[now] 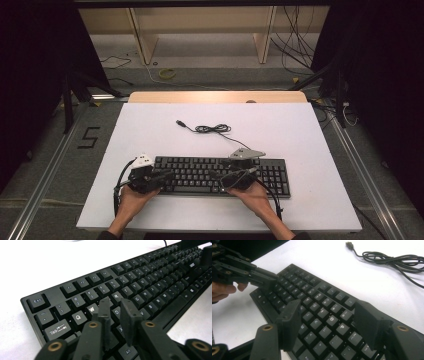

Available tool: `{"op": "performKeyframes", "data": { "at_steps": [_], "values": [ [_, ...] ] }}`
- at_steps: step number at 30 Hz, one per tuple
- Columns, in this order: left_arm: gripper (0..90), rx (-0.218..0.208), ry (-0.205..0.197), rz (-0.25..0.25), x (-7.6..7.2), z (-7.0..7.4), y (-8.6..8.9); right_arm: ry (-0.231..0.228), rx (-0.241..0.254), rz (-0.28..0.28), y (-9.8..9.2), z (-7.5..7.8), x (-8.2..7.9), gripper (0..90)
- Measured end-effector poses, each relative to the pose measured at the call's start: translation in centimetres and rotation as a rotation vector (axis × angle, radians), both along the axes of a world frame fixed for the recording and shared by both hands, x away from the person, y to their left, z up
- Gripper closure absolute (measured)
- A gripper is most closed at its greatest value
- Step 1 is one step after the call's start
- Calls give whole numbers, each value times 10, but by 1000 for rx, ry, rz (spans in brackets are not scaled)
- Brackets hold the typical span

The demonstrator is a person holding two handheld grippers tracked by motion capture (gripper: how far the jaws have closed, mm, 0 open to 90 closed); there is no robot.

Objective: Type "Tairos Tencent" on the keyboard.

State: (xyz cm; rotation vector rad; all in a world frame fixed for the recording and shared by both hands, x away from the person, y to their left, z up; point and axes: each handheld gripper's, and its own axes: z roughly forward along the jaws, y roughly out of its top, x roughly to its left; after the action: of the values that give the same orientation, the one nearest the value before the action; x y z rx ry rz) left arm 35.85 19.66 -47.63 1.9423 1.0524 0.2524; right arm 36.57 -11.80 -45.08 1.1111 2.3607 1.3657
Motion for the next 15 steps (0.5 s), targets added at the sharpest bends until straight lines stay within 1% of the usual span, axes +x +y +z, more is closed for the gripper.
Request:
{"op": "performKeyframes", "data": {
  "at_steps": [3, 7, 15],
  "values": [
    [837, 19, 2, -4, 1, 0, -1, -3, 4, 2, -2, 0, -2, 386],
    [883, 28, 6, 1, 2, -1, -2, -4, 9, 0, -4, 0, -4, 373],
    [890, 33, 20, 9, 4, -3, -3, -4, 16, 15, -6, 1, -11, 355]
  ]
}}
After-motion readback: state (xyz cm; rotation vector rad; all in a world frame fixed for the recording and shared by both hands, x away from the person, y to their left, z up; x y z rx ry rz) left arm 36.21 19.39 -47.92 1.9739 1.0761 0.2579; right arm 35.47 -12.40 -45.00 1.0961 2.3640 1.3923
